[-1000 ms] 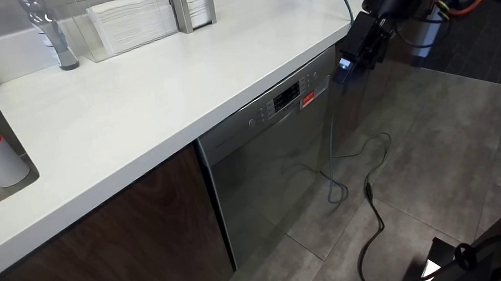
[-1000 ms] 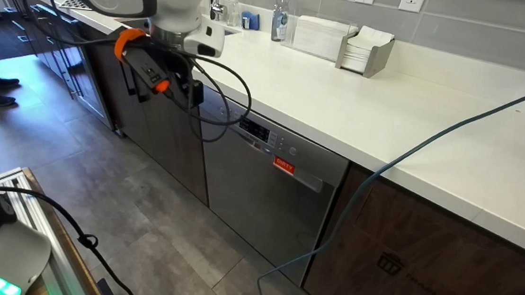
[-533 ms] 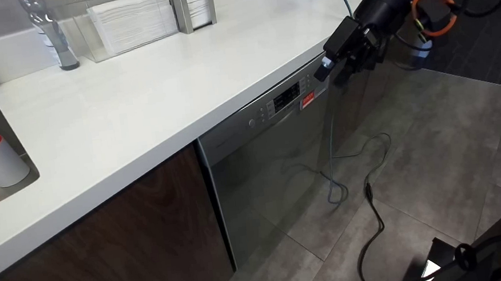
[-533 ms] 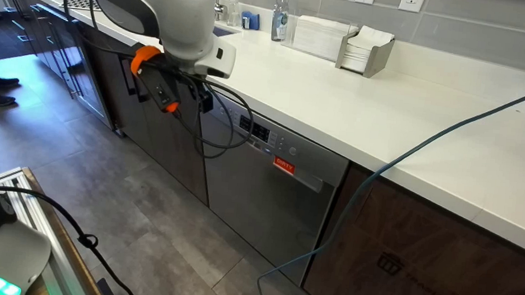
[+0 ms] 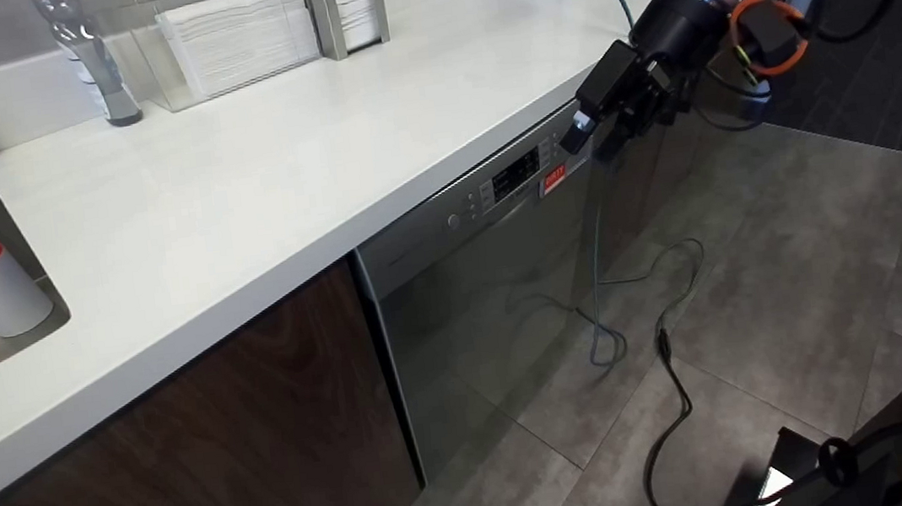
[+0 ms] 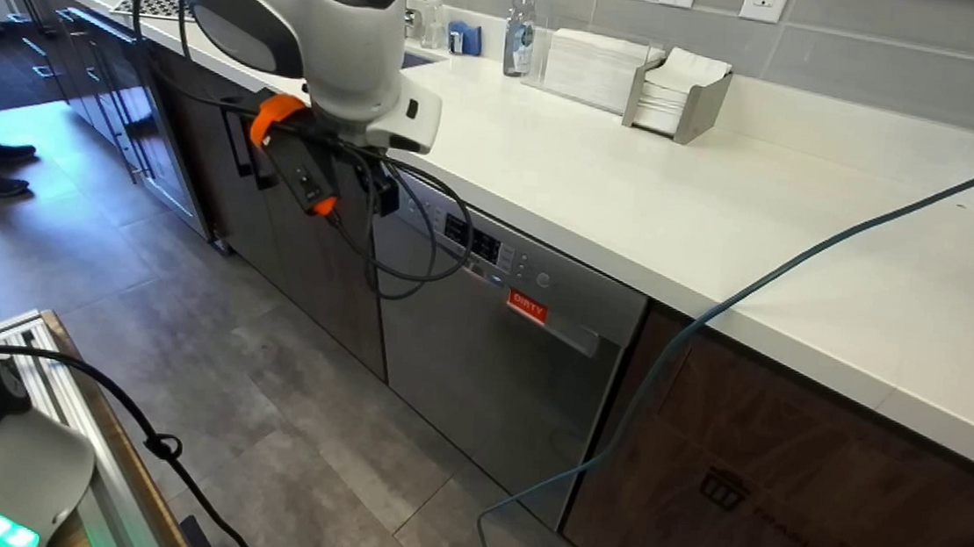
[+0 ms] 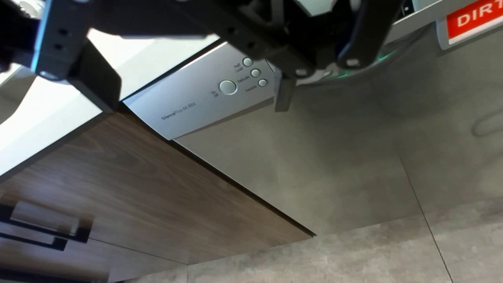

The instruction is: Press a button on the dishwasher.

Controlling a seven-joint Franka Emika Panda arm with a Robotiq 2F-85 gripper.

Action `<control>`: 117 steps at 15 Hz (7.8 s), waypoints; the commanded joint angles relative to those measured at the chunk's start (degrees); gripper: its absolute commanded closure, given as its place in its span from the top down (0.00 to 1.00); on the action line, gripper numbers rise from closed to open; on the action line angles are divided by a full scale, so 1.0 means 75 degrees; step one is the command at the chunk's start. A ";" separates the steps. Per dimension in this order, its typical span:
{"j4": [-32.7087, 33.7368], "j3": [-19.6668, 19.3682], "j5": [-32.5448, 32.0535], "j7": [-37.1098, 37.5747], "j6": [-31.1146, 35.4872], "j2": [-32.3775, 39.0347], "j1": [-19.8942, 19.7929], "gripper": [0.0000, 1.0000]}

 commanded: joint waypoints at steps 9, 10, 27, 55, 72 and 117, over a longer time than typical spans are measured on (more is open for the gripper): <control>0.0962 0.0056 0.2862 -0.0243 -0.0475 0.2200 -0.0139 1.00; 0.1110 0.0059 0.3264 -0.0349 -0.0475 0.2350 -0.0141 1.00; 0.2227 0.0961 0.7509 -0.2122 -0.1373 0.3809 -0.1357 0.16; 0.2729 0.0922 0.8615 -0.2009 -0.2512 0.4673 -0.1546 0.00; 0.3079 0.0911 0.8955 -0.2041 -0.2940 0.4998 -0.1620 0.00; 0.2711 0.0650 0.8656 -0.3260 -0.1358 0.4464 -0.1324 0.00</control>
